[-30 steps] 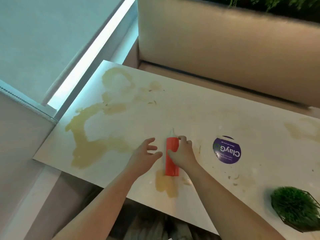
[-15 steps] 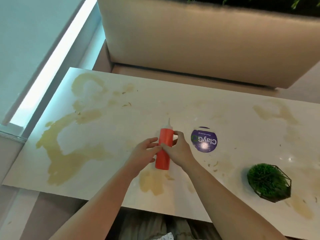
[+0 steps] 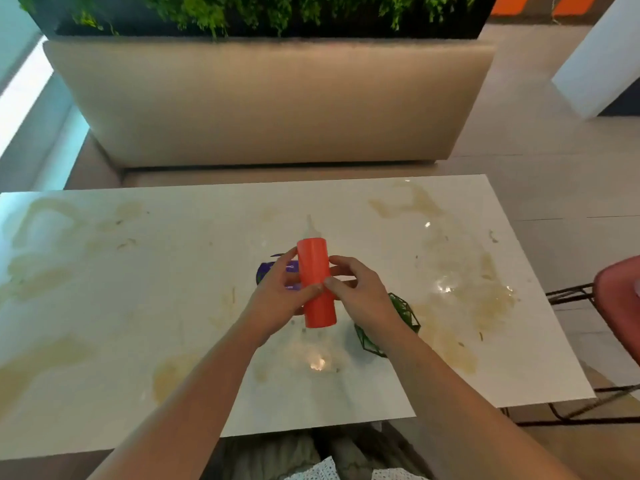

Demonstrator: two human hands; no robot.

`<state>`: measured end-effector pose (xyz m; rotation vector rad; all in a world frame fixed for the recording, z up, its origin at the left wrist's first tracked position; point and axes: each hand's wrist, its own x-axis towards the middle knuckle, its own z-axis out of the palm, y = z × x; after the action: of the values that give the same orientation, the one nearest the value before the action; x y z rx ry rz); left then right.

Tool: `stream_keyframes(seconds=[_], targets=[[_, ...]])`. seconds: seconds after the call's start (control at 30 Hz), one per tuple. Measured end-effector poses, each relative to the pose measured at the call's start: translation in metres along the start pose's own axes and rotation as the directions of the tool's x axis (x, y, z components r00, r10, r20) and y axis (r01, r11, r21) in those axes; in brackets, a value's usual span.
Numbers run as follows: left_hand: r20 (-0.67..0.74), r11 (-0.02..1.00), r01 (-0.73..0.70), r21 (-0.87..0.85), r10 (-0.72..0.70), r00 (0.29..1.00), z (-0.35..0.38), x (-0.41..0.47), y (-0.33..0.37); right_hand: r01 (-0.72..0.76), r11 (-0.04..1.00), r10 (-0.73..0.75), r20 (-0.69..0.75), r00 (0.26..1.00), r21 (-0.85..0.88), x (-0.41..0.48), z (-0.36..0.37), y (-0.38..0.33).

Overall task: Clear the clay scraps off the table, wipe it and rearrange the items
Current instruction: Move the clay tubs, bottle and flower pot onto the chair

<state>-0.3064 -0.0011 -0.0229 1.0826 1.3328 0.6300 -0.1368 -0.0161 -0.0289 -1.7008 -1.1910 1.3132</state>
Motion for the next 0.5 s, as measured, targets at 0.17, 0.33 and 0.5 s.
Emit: stream_keyframes(seconds=[0.17, 0.33, 0.5], targets=[[-0.057, 0.996, -0.089, -0.008, 0.088, 0.994, 0.081, 0.009, 0.037, 0.093, 0.995, -0.092, 0.020, 0.996, -0.020, -0.019, -0.091, 0.005], [0.008, 0.986, -0.156, -0.050, 0.157, 0.988, 0.135, 0.011, 0.063, 0.101, 0.994, -0.100, 0.010, 0.995, -0.053, -0.040, -0.148, 0.015], [0.066, 0.966, -0.253, 0.048, 0.249, 0.966, 0.155, 0.021, 0.080, 0.098, 0.995, -0.099, -0.071, 0.993, -0.010, -0.047, -0.175, 0.022]])
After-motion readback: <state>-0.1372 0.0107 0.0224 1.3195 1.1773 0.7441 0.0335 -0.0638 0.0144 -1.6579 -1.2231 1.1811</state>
